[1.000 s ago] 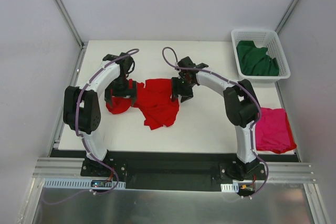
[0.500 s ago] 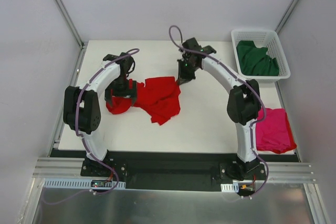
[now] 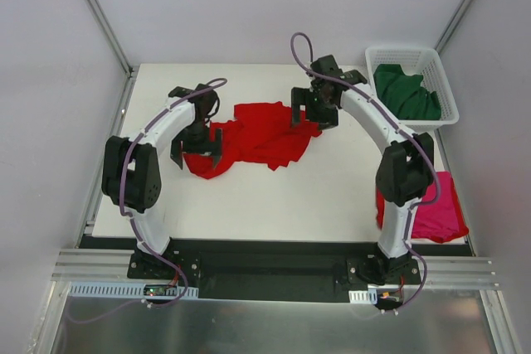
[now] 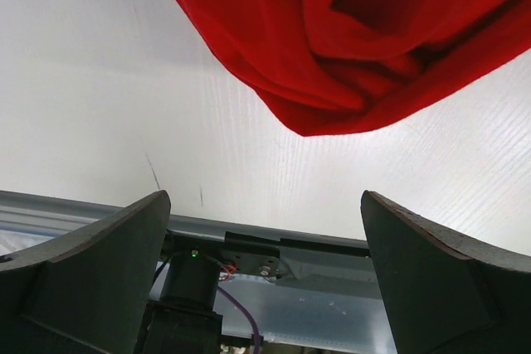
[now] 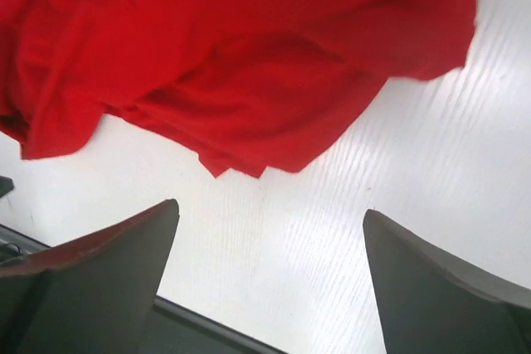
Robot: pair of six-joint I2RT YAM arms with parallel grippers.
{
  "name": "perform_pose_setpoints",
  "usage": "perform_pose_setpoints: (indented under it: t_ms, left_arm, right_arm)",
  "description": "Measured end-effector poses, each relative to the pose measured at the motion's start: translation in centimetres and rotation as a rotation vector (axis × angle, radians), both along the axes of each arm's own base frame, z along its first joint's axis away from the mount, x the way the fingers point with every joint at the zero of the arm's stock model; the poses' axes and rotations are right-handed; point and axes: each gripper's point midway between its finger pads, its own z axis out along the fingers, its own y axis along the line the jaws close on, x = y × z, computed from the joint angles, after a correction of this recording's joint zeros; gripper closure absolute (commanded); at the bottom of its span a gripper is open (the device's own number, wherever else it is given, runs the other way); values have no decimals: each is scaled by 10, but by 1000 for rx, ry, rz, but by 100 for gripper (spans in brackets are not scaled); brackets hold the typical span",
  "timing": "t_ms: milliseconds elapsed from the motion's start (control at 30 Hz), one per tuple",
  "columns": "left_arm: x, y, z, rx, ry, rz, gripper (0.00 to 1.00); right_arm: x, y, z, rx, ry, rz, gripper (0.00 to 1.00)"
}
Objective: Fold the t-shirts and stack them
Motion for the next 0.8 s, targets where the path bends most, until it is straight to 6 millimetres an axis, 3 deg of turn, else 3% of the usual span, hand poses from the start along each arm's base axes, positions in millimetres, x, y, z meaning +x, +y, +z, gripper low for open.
perform_pose_setpoints:
  t_ms: [267, 467, 600, 800]
  left_arm:
    - [1, -9, -1, -17, 7, -17, 1]
    - [2, -16, -4, -24, 11, -27, 1]
    - [2, -16, -4, -25, 10, -28, 1]
    - [-2, -23, -2, -72, 13, -20, 1]
  right_arm:
    - [-72, -10, -53, -17, 163, 37, 4]
    - [-100, 18, -76, 13, 169, 133, 4]
    - [-99, 44, -86, 54, 144, 195, 4]
    - [-68, 54, -109, 20, 134, 185, 4]
